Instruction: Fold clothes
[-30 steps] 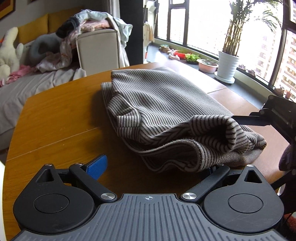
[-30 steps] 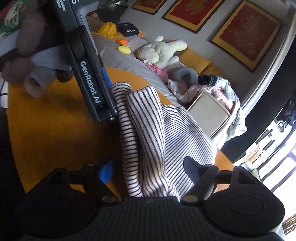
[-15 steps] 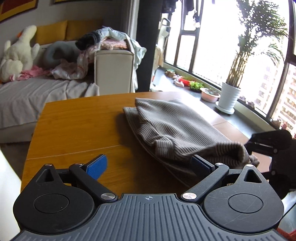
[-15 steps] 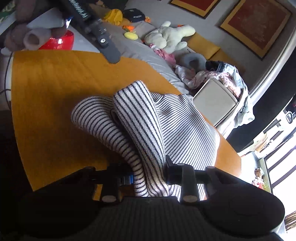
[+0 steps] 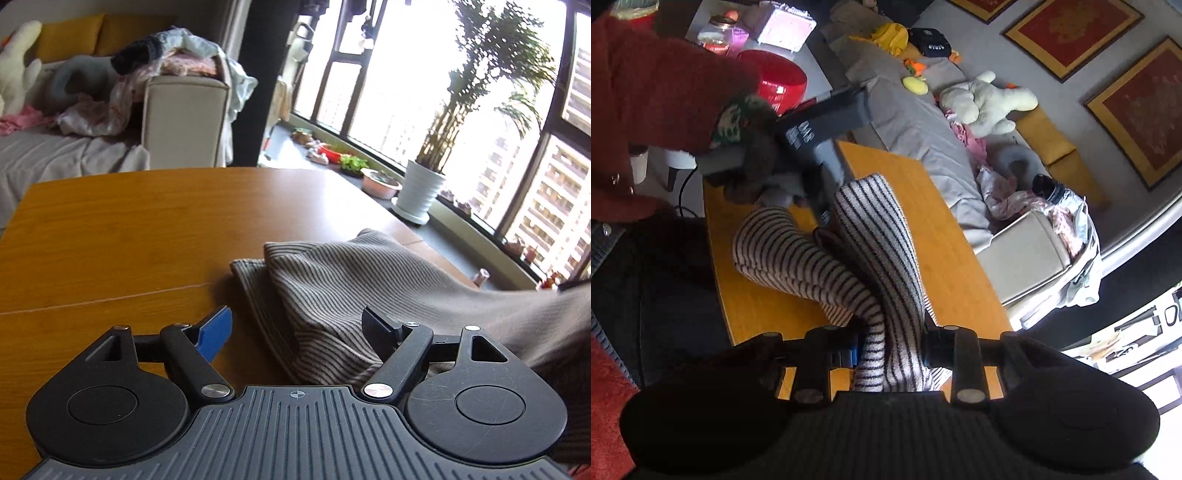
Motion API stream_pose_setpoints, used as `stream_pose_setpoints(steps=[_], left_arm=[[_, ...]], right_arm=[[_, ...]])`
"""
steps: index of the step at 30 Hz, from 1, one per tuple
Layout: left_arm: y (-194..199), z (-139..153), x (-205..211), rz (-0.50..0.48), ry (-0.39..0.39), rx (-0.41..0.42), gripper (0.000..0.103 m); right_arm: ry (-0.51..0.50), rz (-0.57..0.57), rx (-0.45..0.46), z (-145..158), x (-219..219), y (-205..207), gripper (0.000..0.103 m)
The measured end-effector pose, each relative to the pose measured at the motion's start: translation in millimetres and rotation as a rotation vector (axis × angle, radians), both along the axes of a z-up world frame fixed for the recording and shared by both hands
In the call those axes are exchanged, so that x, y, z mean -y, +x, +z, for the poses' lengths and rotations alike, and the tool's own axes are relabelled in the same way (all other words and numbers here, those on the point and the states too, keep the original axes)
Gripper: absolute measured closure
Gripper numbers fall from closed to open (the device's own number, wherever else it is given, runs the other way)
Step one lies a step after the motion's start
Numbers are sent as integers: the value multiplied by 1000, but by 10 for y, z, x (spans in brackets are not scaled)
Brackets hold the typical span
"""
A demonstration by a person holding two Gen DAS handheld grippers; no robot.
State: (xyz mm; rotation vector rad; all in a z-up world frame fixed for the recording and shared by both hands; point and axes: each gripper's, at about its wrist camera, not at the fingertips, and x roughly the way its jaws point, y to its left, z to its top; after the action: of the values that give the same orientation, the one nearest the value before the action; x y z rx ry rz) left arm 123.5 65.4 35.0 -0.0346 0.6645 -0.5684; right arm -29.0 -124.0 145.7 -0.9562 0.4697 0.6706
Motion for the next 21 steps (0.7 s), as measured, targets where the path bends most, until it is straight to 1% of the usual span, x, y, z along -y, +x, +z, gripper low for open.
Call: stream_pose_setpoints(steps=[2, 4, 7, 10, 11, 12, 14, 16, 17, 19, 21], left_arm=[[-9, -41, 5, -16, 34, 2, 21], [-17, -82, 9, -32, 68, 5, 21], [-26, -147, -4, -54, 115, 2, 21], [-37, -168, -112, -49, 136, -19, 21], [-55, -124, -155, -41, 141, -11, 21], [-79, -56, -202, -30, 139, 5, 21], [-124, 105, -282, -19, 123, 40, 20], [-163, 329, -322, -29, 67, 86, 18], [-171, 433, -314, -38, 45, 110, 17], [-180, 551, -181, -83, 15, 143, 17], [-183, 616, -13, -139, -9, 160, 17]], right_arm=[[23, 8, -33, 69, 30, 311, 73], [68, -8, -93, -20, 65, 727, 72], [156, -19, -210, -327, 99, 1385, 69], [172, -64, -291, -756, 89, 1899, 61], [193, -73, -305, -856, 98, 2008, 57], [234, -75, -321, -888, 128, 2076, 54], [307, -80, -358, -867, 202, 2158, 53], [335, -91, -358, -840, 254, 2175, 47], [340, -96, -337, -810, 279, 2150, 42], [376, -102, -266, -666, 376, 2061, 38], [442, -141, -187, -480, 527, 1984, 37]])
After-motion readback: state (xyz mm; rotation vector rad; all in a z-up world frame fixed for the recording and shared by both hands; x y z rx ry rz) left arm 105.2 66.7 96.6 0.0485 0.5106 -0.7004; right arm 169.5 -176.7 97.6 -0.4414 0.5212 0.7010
